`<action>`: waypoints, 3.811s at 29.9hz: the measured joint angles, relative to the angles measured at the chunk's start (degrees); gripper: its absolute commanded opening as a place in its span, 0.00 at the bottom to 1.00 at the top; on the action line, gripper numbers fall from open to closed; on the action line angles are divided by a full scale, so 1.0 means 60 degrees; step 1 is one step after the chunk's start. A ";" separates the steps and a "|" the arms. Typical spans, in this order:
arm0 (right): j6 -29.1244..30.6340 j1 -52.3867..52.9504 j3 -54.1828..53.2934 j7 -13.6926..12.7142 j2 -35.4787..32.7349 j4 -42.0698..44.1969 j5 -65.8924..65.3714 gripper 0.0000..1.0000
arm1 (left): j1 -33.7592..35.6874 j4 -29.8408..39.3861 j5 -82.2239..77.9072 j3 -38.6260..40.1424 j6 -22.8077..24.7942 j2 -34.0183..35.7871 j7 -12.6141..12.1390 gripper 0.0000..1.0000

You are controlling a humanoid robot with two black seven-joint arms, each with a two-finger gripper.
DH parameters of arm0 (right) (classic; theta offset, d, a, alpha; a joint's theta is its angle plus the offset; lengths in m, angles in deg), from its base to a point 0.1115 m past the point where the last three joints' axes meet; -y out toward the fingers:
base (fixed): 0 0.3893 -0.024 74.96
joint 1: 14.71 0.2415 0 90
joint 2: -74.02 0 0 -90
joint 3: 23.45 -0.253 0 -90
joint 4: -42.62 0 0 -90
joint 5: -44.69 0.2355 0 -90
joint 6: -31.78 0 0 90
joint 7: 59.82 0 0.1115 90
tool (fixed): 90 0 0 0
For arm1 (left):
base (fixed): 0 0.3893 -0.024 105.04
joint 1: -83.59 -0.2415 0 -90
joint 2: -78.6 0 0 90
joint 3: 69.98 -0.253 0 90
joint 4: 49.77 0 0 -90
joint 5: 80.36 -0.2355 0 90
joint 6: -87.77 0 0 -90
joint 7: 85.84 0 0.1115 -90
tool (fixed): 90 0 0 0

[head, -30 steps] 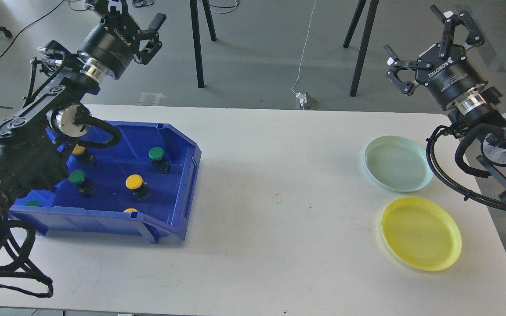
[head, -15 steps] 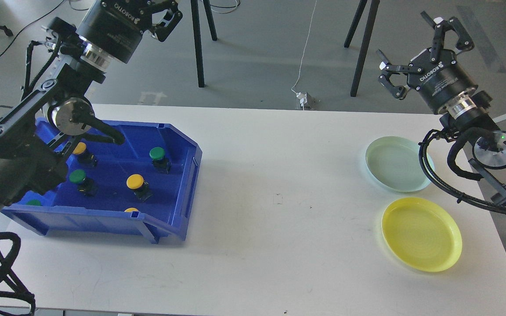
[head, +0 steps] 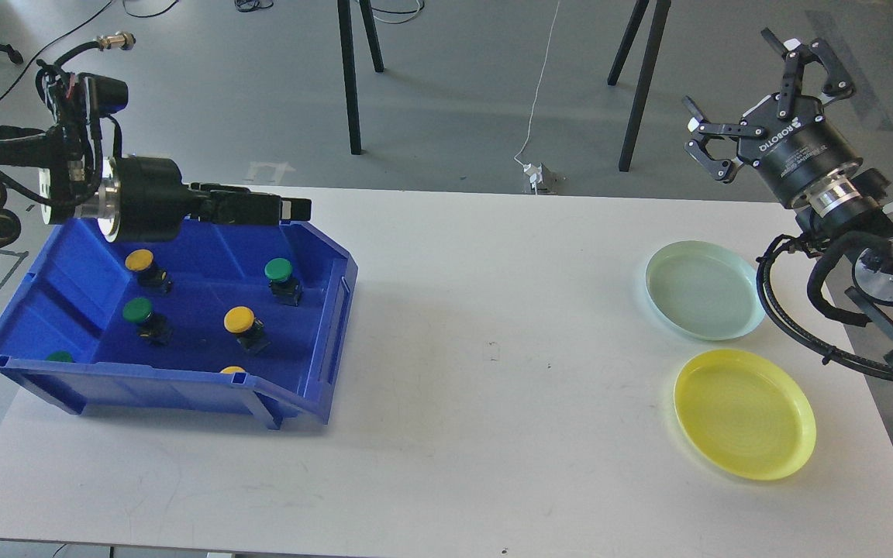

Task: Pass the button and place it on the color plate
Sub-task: 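Move the left gripper over the blue bin toward the buttons, then lower the left gripper into the bin and grasp a yellow-capped button, then lift the button out of the bin with the left gripper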

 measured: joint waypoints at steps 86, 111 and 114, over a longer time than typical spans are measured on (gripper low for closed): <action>0.0000 -0.0882 -0.0043 0.0059 0.0019 0.0637 -0.0022 1.00 | -0.2469 -0.5010 -0.1827 -0.1579 -0.0630 -0.3333 0.0003 0.10; 0.0000 -0.1254 -0.0057 0.0076 0.0034 0.0710 -0.0026 1.00 | 0.1340 0.1238 -0.1565 0.0020 0.0576 0.1961 -0.0002 0.06; 0.0000 -0.1275 -0.0236 0.0154 0.0033 0.0697 0.0002 1.00 | 0.1316 0.2014 -0.0181 0.0918 0.0626 0.2339 0.0002 0.06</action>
